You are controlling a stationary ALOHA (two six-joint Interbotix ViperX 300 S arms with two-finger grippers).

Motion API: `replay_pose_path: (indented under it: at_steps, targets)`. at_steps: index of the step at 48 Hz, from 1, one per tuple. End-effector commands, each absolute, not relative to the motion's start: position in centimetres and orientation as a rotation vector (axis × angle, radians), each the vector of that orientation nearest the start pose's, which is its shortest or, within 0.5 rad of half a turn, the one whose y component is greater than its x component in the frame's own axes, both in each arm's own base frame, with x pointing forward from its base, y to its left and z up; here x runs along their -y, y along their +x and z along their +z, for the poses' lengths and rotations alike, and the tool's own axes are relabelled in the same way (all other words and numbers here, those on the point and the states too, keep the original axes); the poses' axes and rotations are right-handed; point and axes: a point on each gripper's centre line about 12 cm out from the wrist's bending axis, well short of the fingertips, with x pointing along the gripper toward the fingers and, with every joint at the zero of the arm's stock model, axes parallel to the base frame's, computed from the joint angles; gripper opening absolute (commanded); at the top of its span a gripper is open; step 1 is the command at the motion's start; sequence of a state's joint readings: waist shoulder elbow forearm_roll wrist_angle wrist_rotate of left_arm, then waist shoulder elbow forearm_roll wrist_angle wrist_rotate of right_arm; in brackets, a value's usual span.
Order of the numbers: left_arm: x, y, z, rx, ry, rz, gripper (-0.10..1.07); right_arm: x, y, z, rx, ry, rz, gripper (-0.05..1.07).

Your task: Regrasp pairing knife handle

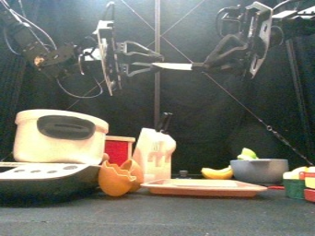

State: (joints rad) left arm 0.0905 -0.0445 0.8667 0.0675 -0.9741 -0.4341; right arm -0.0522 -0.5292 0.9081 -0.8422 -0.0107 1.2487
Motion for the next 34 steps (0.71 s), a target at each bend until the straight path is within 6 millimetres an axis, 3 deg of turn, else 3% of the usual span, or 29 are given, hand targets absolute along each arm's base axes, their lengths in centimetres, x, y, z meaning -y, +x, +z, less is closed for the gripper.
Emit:
replay_pose_path:
  at_steps: [1,10,17,27,34]
  targets:
    - [-3.1,36.8,23.6,0.192,-0.387,0.013,0.78,1.4,28.8,27.1,-0.331,0.416,-0.110,0.52]
    - [-3.9,36.6,23.5,0.207,-0.402,0.048,0.91,1.4,28.7,26.7,-0.341,0.437,-0.122,0.52]
    - [-4.9,36.0,23.2,0.208,-0.415,0.091,0.92,1.9,28.6,26.7,-0.358,0.508,-0.184,0.52]
    - [-5.5,34.9,22.9,0.202,-0.418,0.120,0.92,3.1,27.9,26.7,-0.489,0.625,-0.415,0.52]
    - [-5.6,33.9,23.1,0.205,-0.394,0.133,0.92,3.1,27.7,28.6,-0.550,0.613,-0.518,0.52]
